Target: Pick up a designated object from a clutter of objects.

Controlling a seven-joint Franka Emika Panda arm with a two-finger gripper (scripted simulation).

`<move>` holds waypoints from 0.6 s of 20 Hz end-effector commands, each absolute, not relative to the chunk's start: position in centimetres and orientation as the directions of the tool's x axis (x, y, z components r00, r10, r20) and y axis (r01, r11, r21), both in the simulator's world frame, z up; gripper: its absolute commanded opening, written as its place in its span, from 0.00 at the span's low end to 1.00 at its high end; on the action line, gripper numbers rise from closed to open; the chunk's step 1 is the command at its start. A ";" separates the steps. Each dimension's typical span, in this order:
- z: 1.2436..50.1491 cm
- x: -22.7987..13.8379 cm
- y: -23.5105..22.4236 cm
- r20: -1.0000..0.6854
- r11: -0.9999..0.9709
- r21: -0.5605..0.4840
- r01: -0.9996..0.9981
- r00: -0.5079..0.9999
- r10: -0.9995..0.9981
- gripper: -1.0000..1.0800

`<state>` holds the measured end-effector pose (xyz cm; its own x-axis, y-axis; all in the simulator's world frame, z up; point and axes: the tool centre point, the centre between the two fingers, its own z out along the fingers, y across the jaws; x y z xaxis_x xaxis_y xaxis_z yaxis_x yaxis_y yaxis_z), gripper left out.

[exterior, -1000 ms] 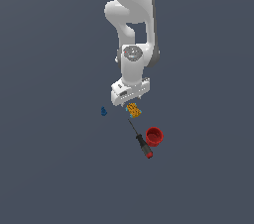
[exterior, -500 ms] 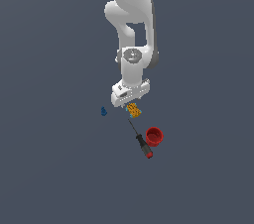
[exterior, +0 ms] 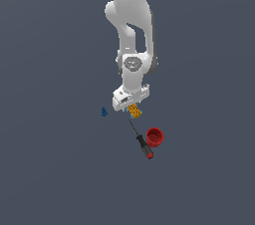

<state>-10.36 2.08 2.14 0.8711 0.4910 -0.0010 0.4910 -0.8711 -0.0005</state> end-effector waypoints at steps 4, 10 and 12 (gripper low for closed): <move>1.8 -10.3 2.1 0.000 -0.871 0.000 0.491 0.871 0.491 0.00; 1.8 -10.3 2.1 0.000 -0.871 0.000 0.491 0.871 0.491 0.00; 1.8 -10.3 2.1 0.000 -0.871 0.000 0.491 0.871 0.491 0.00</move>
<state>-10.35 1.93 1.87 0.8721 0.4893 -0.0001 0.4893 -0.8721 0.0010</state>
